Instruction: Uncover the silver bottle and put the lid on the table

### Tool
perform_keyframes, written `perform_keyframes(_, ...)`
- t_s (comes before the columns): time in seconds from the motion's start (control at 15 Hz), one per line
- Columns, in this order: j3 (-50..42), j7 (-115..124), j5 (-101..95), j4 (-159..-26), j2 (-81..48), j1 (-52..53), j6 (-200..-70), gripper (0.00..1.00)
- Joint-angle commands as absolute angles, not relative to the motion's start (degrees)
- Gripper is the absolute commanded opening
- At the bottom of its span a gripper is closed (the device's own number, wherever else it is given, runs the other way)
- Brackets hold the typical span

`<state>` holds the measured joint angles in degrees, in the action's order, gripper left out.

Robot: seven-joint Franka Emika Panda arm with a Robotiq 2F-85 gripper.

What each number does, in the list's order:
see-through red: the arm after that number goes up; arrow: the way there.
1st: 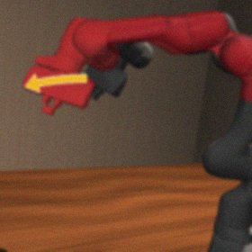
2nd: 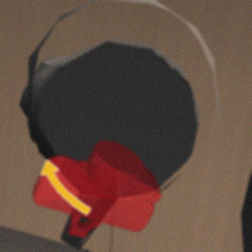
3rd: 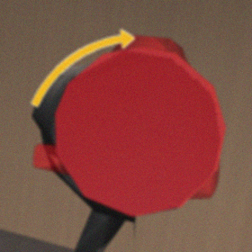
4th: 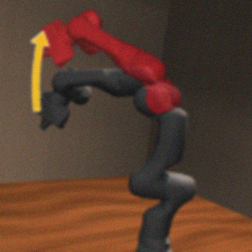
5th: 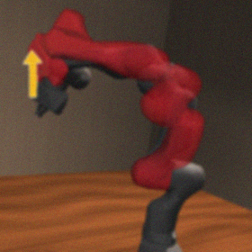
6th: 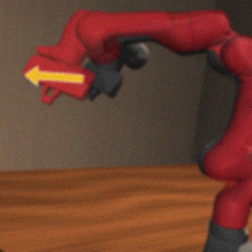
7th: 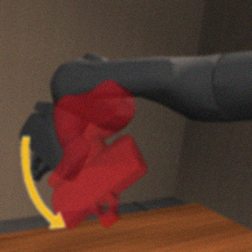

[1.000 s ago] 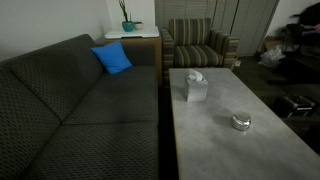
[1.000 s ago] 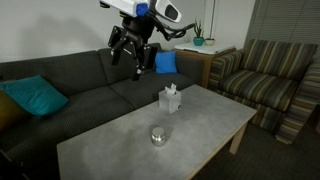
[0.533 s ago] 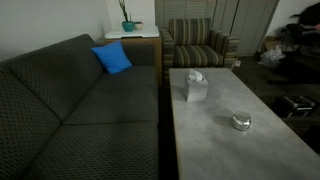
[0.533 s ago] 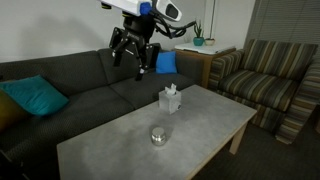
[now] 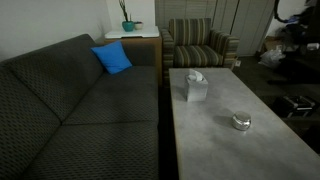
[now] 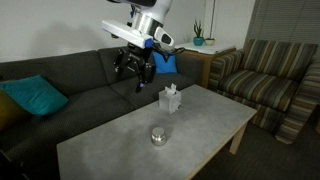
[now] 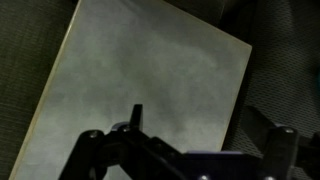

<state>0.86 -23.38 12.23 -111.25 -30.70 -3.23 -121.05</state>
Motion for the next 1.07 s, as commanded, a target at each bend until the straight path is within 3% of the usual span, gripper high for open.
perform_keyframes(0.0,2.3,-22.8,11.4,-110.8,-31.3,-4.5,-121.1,1.00)
perform_keyframes(0.27,1.6,-17.9,9.1,-107.5,-34.9,-2.4,-123.8,1.00)
perform_keyframes(0.8,1.8,-10.3,3.4,-85.2,-55.7,-0.2,-127.2,1.00)
perform_keyframes(0.87,2.3,-11.0,3.4,-92.1,-50.5,-0.5,-127.8,1.00)
perform_keyframes(1.0,2.3,-10.9,3.4,-90.0,-52.8,-0.5,-127.9,1.00)
